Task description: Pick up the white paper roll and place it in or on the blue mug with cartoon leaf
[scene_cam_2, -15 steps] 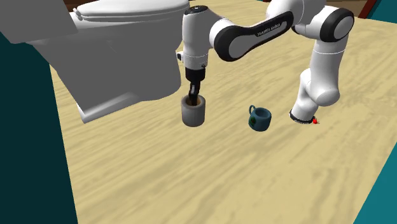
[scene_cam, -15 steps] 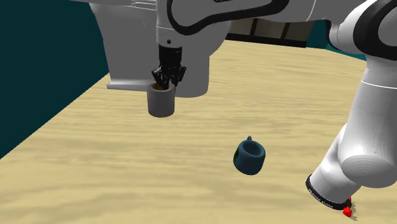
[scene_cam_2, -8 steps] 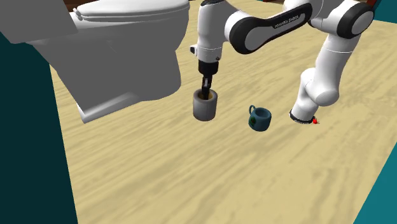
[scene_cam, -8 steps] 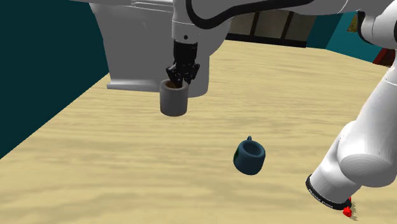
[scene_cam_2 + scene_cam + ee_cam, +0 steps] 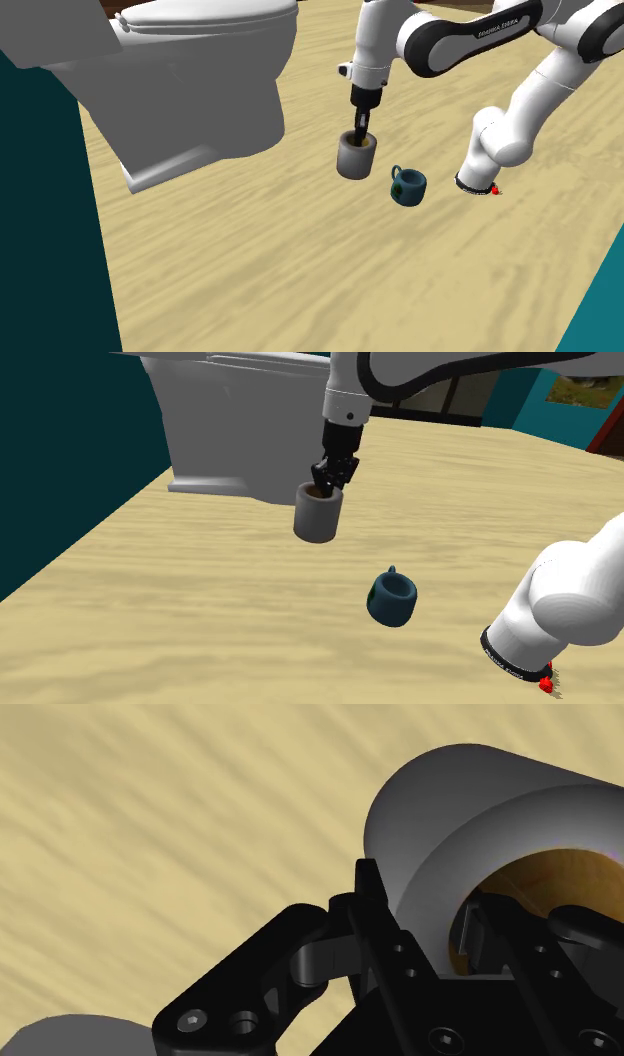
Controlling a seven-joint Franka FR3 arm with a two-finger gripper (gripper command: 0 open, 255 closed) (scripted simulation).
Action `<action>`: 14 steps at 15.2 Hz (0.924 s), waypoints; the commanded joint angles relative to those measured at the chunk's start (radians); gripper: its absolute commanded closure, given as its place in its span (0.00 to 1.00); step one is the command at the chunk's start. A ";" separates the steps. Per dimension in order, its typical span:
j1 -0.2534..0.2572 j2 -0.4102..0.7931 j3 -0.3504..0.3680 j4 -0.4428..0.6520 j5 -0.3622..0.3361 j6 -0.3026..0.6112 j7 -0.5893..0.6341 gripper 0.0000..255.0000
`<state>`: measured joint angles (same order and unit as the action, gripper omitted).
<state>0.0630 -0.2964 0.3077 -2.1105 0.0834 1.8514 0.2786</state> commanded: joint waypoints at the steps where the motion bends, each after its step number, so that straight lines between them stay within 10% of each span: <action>1: 0.003 -0.089 -0.020 -0.071 0.020 -0.016 -0.028 1.00; 14: 0.028 -0.624 -0.169 -0.411 0.024 -0.219 -0.165 1.00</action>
<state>0.0898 -0.8800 0.1481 -2.5017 0.1111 1.6537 0.1206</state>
